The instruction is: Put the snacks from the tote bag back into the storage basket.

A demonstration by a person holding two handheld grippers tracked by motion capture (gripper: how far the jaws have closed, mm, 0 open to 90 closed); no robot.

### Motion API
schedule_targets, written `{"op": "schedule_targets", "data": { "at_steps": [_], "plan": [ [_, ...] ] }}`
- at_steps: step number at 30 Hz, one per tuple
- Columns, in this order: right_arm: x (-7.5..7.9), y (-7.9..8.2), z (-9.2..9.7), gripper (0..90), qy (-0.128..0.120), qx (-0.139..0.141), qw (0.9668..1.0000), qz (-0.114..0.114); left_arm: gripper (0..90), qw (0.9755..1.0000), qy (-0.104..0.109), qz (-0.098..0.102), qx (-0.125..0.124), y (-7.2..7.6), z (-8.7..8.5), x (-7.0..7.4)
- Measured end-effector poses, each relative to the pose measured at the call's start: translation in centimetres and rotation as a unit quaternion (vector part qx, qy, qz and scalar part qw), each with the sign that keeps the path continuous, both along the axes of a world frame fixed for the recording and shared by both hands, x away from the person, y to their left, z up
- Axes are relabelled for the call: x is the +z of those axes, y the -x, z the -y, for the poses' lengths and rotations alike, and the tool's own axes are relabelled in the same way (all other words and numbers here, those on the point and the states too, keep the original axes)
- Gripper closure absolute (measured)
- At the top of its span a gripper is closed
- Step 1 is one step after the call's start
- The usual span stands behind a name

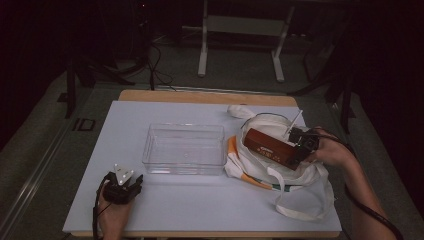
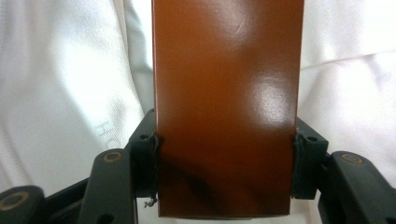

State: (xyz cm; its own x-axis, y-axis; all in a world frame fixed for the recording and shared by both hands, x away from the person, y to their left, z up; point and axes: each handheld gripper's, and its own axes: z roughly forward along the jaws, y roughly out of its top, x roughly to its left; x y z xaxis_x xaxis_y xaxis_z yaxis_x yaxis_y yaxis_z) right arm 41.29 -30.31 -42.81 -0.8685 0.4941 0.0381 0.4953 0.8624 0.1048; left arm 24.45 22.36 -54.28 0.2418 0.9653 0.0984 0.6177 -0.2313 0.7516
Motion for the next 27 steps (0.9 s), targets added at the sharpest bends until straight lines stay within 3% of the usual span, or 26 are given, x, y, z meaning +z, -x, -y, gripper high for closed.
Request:
{"op": "schedule_targets", "data": {
  "at_steps": [17,27],
  "plan": [
    [2.9,0.3,1.0,42.5,-0.027,0.009,0.9992,0.027,57.6,1.0,-0.001,0.003,-0.001,0.1,0.0,0.0],
    [4.3,0.6,1.3,42.5,-0.032,0.014,0.9987,0.037,58.5,0.9999,0.011,0.012,0.0,0.2,-0.2,0.1]
  ]
}}
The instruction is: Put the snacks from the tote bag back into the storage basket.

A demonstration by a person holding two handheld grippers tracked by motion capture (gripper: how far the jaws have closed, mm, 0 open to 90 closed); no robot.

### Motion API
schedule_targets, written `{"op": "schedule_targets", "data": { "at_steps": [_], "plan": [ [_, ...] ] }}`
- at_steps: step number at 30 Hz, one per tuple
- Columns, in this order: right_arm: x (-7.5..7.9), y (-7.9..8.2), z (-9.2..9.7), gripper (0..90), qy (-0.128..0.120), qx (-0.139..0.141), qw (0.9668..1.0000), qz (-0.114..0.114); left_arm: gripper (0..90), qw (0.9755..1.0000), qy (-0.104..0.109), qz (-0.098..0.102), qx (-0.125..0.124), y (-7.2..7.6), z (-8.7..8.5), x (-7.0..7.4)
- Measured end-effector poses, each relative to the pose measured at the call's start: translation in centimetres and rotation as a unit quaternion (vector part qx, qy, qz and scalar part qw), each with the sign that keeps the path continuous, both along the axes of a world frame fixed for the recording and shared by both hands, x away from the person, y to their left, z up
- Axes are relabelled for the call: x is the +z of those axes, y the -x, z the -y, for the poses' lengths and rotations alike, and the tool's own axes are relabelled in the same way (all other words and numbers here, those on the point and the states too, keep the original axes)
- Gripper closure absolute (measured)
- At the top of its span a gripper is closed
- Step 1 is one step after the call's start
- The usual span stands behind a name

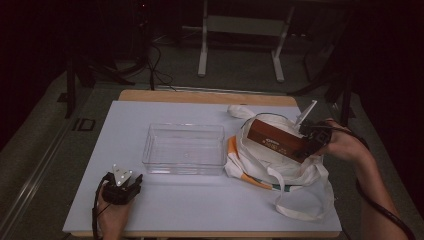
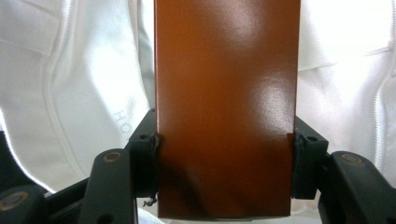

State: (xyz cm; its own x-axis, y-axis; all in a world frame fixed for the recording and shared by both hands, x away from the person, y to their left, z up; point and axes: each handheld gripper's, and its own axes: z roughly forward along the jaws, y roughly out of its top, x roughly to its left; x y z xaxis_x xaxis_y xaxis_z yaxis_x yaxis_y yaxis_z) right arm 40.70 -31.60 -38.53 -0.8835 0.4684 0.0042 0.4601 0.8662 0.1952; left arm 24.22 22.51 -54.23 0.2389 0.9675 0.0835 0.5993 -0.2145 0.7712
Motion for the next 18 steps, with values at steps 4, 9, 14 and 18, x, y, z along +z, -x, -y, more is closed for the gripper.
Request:
{"op": "schedule_targets", "data": {
  "at_steps": [4,9,14,18],
  "plan": [
    [0.5,0.1,0.2,42.5,-0.004,0.004,1.0,0.003,58.6,1.0,0.004,0.004,-0.001,0.1,-0.1,0.1],
    [1.0,0.2,0.2,42.5,-0.003,0.009,0.9999,0.004,58.6,0.9999,0.003,0.011,-0.001,0.2,-0.1,0.1],
    [1.4,0.3,0.2,42.5,-0.005,0.011,0.9999,0.008,58.6,0.9997,0.01,0.022,-0.001,0.4,-0.2,0.3],
    [1.6,0.4,0.1,42.6,-0.003,0.014,0.9999,0.01,58.5,0.9994,0.019,0.03,-0.007,0.4,-0.1,0.3]
  ]
}}
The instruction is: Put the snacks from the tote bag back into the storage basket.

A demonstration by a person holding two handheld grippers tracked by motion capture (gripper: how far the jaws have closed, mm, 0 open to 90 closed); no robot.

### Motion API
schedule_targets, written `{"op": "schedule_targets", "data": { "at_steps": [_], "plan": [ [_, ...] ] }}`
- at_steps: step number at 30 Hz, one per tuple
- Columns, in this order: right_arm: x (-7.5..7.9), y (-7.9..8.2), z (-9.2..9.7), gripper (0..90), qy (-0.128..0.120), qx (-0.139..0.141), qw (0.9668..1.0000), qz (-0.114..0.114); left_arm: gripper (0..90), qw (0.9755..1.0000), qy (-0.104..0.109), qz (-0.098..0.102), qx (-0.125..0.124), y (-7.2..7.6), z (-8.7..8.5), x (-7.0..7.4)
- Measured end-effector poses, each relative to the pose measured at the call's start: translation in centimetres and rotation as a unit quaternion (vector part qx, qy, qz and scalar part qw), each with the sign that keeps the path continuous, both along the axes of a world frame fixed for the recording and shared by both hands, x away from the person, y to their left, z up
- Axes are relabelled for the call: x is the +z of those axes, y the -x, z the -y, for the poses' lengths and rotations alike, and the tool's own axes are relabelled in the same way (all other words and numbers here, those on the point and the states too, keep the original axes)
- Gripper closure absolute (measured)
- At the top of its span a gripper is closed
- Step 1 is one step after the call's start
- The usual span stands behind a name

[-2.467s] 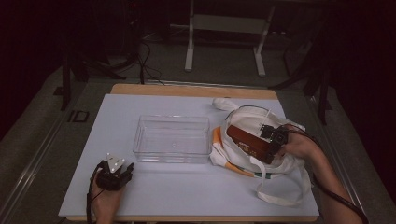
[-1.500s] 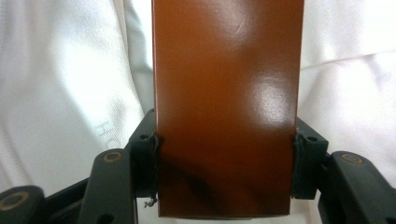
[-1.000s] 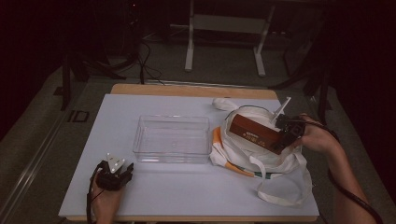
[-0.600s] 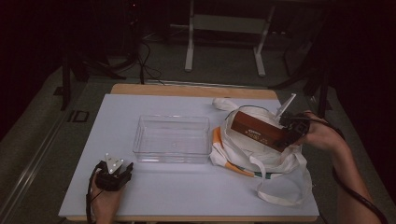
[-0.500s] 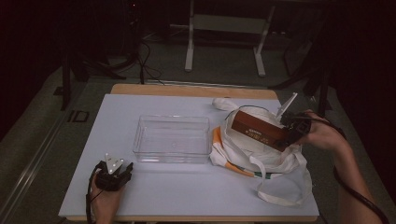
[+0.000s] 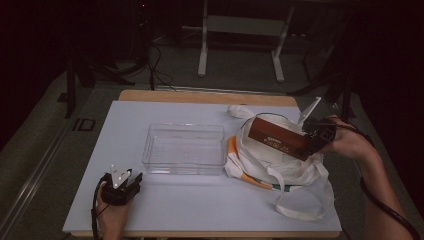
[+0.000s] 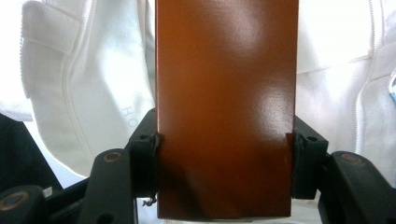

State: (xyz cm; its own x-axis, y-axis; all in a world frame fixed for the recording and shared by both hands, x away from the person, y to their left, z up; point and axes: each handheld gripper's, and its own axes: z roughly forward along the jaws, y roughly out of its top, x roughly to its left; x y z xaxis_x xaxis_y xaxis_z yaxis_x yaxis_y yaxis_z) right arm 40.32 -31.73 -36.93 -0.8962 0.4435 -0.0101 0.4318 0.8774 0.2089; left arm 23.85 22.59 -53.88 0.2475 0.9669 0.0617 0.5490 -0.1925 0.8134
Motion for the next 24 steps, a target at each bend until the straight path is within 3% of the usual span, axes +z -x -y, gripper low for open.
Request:
{"op": "schedule_targets", "data": {
  "at_steps": [6,24],
  "plan": [
    [0.5,0.2,-0.1,42.6,-0.003,0.008,1.0,0.003,58.4,0.9999,-0.003,0.006,-0.012,0.0,0.3,0.0],
    [2.3,0.4,-1.3,42.6,-0.019,0.031,0.9992,0.018,58.3,0.9999,-0.003,0.004,-0.011,-0.1,0.4,-0.1]
  ]
}}
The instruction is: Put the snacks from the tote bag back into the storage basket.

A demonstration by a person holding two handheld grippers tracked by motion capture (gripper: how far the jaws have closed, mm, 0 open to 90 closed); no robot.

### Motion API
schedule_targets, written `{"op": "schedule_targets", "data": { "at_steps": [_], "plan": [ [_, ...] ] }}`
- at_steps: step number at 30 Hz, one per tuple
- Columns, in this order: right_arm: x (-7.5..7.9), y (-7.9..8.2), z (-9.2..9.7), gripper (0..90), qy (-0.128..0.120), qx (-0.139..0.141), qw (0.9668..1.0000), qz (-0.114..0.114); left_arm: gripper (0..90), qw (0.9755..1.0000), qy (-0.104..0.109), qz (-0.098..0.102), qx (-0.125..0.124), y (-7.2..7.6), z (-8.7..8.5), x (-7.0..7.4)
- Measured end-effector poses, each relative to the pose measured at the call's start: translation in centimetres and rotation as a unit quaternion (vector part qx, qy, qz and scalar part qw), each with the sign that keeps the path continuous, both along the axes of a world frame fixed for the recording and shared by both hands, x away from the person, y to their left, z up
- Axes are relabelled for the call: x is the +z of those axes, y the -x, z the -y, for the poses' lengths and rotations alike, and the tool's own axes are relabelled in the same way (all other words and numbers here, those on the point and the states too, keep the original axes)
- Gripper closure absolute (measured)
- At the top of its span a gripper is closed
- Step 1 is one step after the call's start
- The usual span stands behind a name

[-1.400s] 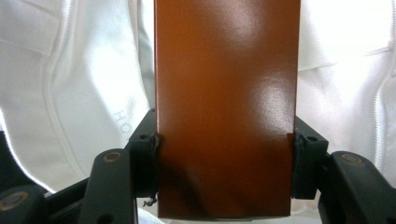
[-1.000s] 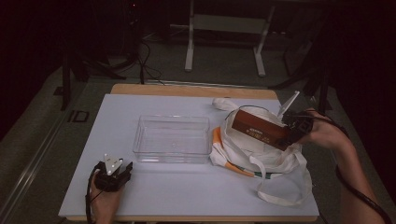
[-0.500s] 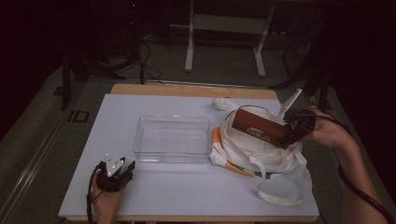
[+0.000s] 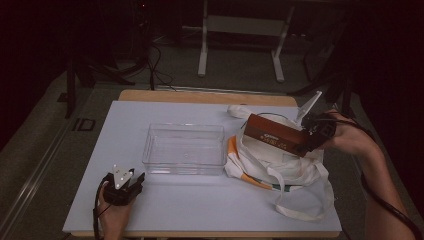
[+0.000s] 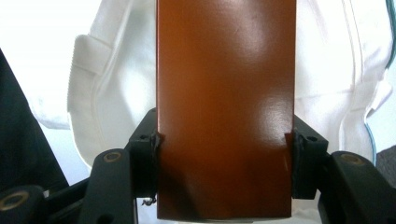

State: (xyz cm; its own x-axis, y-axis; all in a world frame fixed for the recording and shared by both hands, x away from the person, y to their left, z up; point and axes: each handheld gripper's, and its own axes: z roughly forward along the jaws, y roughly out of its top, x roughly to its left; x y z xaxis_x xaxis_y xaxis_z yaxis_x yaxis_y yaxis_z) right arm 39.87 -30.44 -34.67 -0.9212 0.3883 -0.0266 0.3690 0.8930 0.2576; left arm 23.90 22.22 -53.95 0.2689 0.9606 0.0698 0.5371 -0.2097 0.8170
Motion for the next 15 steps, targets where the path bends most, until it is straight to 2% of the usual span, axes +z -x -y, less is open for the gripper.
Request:
{"op": "schedule_targets", "data": {
  "at_steps": [15],
  "plan": [
    [0.7,0.0,-2.3,42.6,-0.006,0.027,0.9996,0.005,58.1,1.0,0.005,-0.004,0.001,-0.1,-0.1,-0.1]
  ]
}}
